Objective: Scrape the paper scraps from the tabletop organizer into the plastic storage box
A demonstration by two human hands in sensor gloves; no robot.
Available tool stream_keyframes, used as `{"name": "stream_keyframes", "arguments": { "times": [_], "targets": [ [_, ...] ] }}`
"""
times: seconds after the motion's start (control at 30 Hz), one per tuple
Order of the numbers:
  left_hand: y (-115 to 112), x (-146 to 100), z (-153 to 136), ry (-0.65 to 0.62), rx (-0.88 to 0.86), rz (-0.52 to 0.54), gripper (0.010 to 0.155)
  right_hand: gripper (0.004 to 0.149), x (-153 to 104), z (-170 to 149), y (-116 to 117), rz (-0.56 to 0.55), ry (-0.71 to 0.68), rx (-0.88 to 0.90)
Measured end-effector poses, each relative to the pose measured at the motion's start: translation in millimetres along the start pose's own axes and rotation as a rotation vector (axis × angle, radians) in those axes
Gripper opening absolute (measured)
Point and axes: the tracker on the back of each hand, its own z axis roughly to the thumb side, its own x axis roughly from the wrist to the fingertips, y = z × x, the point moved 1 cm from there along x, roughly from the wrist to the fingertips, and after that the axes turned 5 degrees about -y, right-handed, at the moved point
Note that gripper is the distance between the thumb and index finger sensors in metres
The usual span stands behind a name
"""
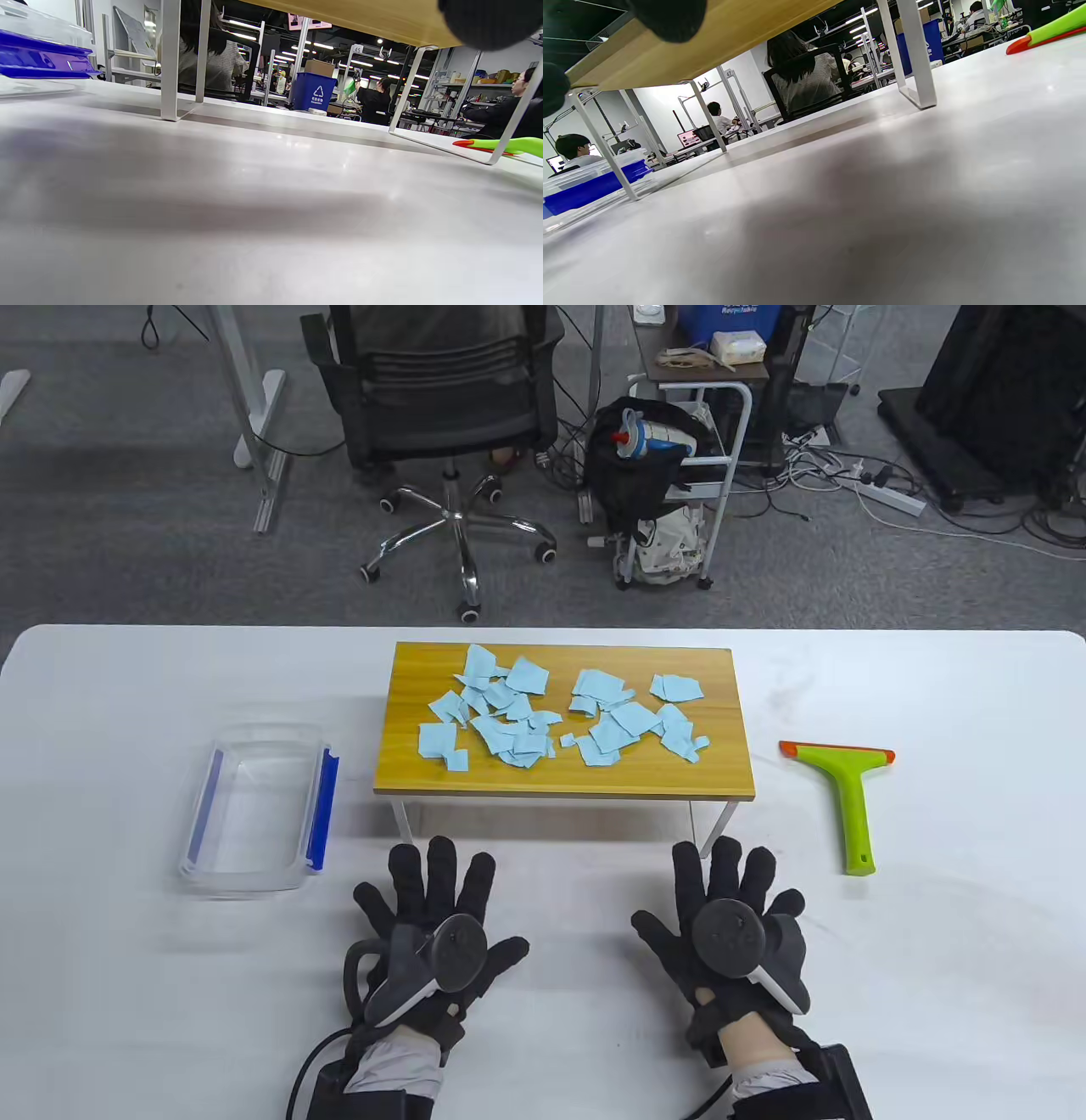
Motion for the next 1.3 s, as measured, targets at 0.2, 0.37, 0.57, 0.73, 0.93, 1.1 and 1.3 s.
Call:
{"name": "stream_keyframes", "arguments": {
  "times": [0.2, 0.37, 0.57, 0.73, 0.93, 1.1, 1.3],
  "targets": [
    [-0.9, 0.0, -1.6, 0.01, -0.02, -0.023, 0.096, 0.086, 0.1, -1.6, 0.0, 0.005, 0.009, 0.025],
    [-0.3, -0.5, -2.9, 0.018, -0.029, -0.023, 0.096, 0.086, 0.2, -2.5, 0.4, 0.004, 0.011, 0.034],
    [0.1, -0.3, -2.1, 0.014, -0.023, -0.031, 0.096, 0.086, 0.5, -4.2, 0.0, 0.003, 0.02, 0.052],
    [-0.5, 0.3, -2.4, 0.009, -0.03, -0.033, 0.096, 0.086, 0.3, -4.2, -0.1, 0.003, 0.021, 0.052],
    [0.2, 0.2, -2.3, 0.003, -0.044, -0.036, 0.096, 0.086, 0.0, -4.2, 0.1, 0.012, 0.027, 0.04],
    [2.4, -0.3, -0.6, -0.006, -0.04, -0.018, 0.096, 0.086, -1.2, -3.8, -0.3, 0.01, 0.032, 0.039],
    [3.8, 1.3, 0.9, -0.013, -0.028, -0.01, 0.097, 0.085, -5.3, 8.6, -15.1, -0.049, -0.009, 0.03]
  ]
}}
